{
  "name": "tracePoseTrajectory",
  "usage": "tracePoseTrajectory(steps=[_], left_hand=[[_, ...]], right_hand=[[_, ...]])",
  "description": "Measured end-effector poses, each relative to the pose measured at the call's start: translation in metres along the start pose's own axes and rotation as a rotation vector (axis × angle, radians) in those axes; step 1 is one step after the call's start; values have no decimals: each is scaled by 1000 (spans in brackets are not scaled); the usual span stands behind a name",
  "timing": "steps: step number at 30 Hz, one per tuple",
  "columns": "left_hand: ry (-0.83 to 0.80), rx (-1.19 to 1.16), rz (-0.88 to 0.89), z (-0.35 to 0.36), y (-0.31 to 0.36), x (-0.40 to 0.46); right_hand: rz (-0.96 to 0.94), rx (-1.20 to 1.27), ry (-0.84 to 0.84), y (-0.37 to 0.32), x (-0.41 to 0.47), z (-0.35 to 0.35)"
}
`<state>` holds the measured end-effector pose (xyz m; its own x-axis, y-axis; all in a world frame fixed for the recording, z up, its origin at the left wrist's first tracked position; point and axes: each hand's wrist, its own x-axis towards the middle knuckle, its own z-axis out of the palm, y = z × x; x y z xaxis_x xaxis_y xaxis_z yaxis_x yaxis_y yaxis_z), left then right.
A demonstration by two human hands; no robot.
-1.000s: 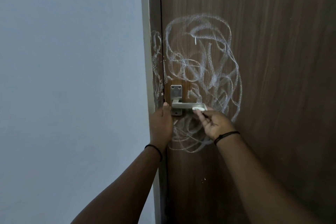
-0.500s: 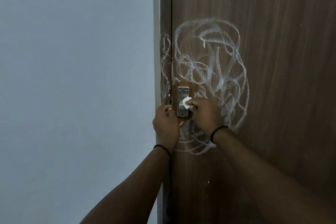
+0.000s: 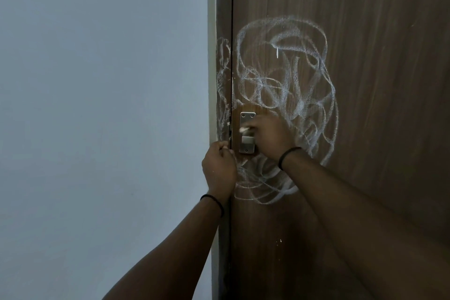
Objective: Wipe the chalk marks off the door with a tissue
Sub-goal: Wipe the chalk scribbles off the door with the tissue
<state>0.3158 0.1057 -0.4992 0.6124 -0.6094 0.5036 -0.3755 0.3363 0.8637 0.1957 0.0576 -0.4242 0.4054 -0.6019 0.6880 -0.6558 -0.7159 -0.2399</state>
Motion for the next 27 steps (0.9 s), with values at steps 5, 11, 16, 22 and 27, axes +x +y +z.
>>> tracePoseTrajectory(steps=[5, 11, 16, 22, 27], left_hand=[[-17, -1, -9, -2, -6, 1], [-67, 8, 6, 5, -11, -6], [-41, 45, 20, 4, -11, -2], [-17, 11, 40, 7, -20, 1], [-21, 45, 29, 10, -28, 0]], right_hand=[[522, 529, 590, 41, -58, 12], [861, 1099, 583, 30, -92, 75], [649, 996, 586, -1, -53, 92], [671, 809, 705, 9, -32, 106], [640, 645, 681, 11, -41, 120]])
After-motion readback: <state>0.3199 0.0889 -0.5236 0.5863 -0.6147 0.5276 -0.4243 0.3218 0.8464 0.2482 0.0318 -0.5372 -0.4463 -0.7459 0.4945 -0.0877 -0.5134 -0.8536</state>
